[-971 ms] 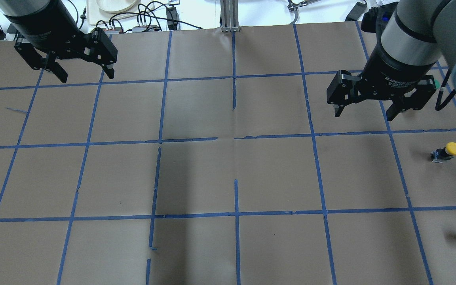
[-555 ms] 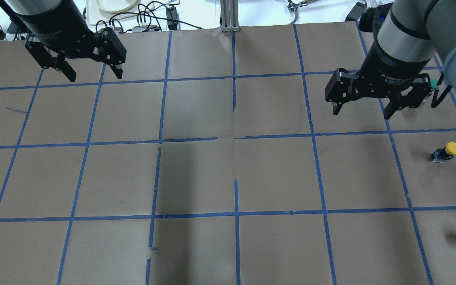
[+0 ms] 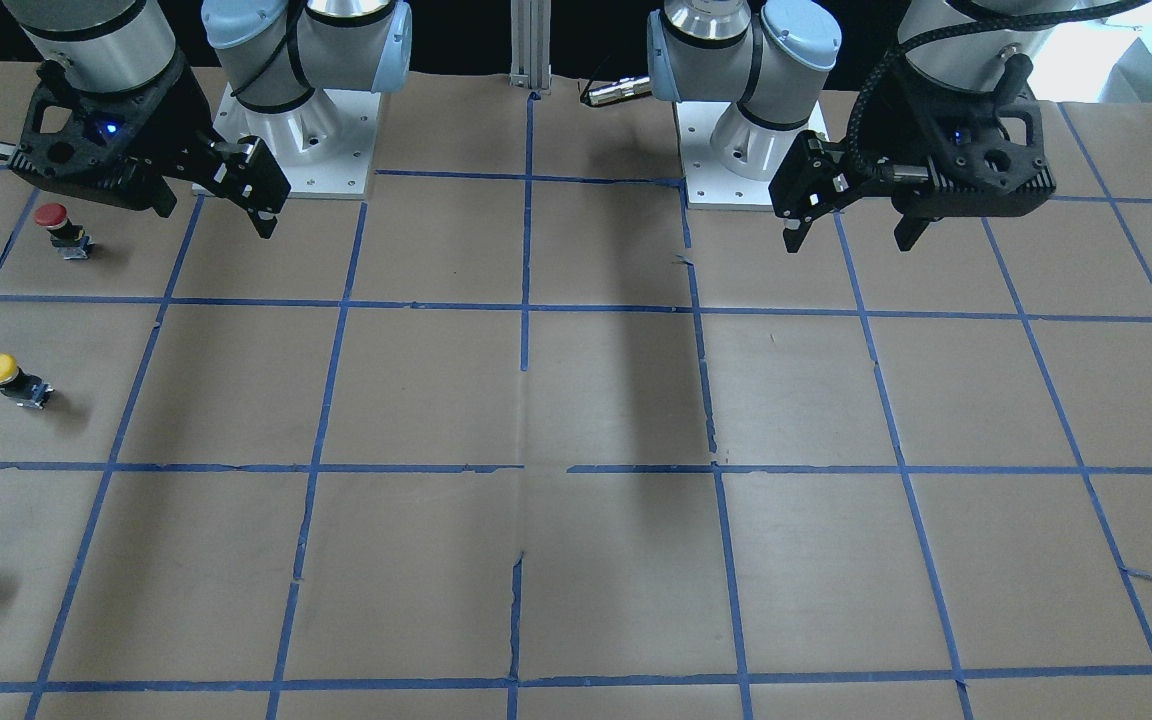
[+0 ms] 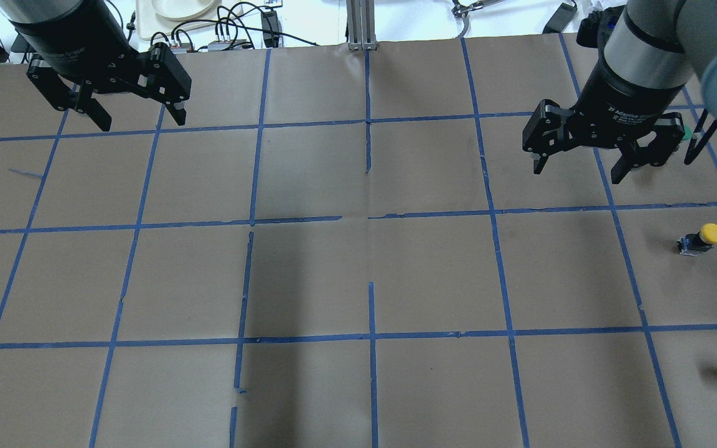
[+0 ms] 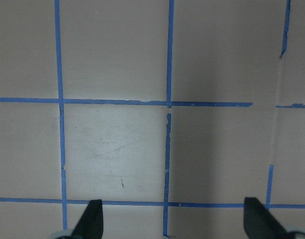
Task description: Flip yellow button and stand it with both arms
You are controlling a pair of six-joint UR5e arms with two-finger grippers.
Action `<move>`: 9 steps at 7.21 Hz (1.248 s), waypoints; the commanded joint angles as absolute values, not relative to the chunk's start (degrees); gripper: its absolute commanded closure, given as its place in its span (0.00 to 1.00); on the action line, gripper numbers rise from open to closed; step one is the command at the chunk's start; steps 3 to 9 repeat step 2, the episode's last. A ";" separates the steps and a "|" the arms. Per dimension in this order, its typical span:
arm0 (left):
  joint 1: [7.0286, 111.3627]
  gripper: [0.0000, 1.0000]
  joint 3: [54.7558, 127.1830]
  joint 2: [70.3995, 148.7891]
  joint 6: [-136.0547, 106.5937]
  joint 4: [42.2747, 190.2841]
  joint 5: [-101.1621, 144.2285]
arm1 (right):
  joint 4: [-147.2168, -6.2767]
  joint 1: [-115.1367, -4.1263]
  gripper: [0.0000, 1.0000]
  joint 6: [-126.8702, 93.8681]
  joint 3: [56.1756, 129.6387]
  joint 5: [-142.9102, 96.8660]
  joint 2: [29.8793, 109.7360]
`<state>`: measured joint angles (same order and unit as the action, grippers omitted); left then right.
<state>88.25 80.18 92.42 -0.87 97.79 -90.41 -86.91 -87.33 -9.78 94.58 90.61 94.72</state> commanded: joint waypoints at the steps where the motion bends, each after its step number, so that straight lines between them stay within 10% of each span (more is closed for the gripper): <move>1: 88.24 0.00 80.24 92.37 -0.97 98.00 -90.35 | -86.92 -87.28 0.00 -9.76 94.57 90.62 94.83; 9: 88.24 0.00 80.16 92.37 -0.97 98.17 -90.35 | -87.01 -87.19 0.00 -9.76 94.57 90.53 94.83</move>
